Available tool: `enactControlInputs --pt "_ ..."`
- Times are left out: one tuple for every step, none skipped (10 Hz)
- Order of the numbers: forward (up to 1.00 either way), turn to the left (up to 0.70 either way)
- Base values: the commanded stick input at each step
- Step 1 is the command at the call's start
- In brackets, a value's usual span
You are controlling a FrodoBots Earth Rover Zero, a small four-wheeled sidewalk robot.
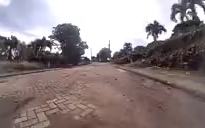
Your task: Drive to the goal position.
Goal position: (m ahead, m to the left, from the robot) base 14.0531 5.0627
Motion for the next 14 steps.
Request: enactControlInputs --pt "0.7 0.0" --pt "0.7 0.0" --pt "0.7 0.0" --pt "0.7 0.0" --pt "0.7 0.0" --pt "0.7 0.0" --pt "0.7 0.0" --pt "0.7 0.0" --pt "0.7 0.0" --pt "0.7 0.0" --pt "0.7 0.0" --pt "0.7 0.0" --pt "0.7 0.0" --pt "0.7 0.0"
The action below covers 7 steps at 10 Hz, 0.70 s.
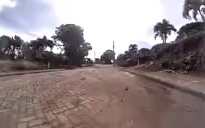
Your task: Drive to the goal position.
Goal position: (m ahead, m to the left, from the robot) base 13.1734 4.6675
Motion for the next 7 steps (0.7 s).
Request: enactControlInputs --pt "0.7 0.06" --pt "0.7 0.27" --pt "0.7 0.27" --pt "0.7 0.0" --pt "0.7 0.0" --pt "0.7 0.0" --pt "0.7 0.0"
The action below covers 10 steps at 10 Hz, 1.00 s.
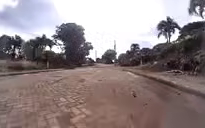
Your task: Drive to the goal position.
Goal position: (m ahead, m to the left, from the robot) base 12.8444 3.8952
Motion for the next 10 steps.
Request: enactControlInputs --pt "0.7 0.0" --pt "0.7 0.0" --pt "0.7 0.0" --pt "0.7 0.0" --pt "0.7 0.0" --pt "0.7 0.0" --pt "0.7 0.0" --pt "0.7 0.0" --pt "0.7 0.0" --pt "0.7 0.0"
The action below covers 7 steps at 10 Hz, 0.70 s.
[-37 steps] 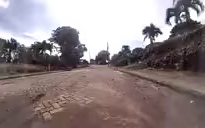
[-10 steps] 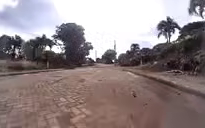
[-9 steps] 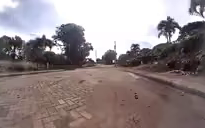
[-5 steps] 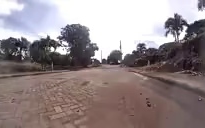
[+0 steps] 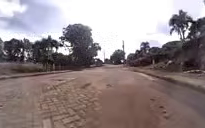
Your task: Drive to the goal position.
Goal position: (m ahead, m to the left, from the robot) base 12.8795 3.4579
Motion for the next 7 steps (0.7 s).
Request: enactControlInputs --pt "0.7 0.0" --pt "0.7 0.0" --pt "0.7 0.0" --pt "0.7 0.0" --pt "0.7 0.0" --pt "0.7 0.0" --pt "0.7 0.0"
